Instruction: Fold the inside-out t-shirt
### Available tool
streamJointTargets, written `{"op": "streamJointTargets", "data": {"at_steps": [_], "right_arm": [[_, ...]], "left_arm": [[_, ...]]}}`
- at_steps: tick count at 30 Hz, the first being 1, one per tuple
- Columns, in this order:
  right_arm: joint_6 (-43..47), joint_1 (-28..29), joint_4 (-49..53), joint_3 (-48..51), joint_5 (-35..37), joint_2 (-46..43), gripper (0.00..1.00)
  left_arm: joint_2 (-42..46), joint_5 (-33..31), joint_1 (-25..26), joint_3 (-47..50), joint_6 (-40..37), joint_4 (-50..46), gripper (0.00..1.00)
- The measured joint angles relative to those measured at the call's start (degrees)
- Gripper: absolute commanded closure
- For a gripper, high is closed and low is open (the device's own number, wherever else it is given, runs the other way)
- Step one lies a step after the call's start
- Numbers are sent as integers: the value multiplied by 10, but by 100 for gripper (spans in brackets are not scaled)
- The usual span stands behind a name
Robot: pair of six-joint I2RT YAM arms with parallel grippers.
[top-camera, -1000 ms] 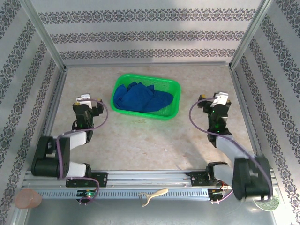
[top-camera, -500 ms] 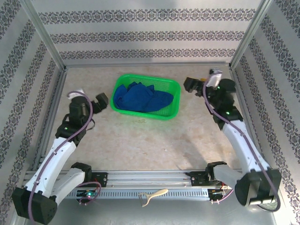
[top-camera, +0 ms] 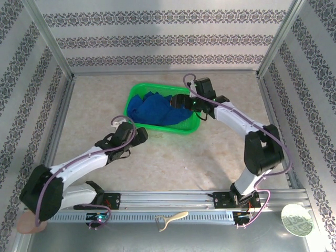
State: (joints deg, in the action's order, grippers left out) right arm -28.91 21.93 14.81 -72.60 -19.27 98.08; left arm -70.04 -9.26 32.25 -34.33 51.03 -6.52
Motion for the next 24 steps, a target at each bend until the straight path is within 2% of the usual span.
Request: {"op": "streamJointTargets", "data": {"at_steps": [7,11,17,21,24], "right_arm": [[-40,-3,-1,28,63,21,3],[-62,-14,-17,73,99,-7,2],[-104,-77,-14,198,172,-135,2],[-99,-89,12,228,213,-225,2],[-69,-85,32,188,230,-265,2]], "left_arm": [[-168,4,-17,-88,-30,112,1],[-268,39,-29,-189,-55,123,1],[-440,125,-27,-436,-78,102,0],[-483,160,-22,-510,-86,99,1],[-485,177,-19,-526,-93,95,1]]}}
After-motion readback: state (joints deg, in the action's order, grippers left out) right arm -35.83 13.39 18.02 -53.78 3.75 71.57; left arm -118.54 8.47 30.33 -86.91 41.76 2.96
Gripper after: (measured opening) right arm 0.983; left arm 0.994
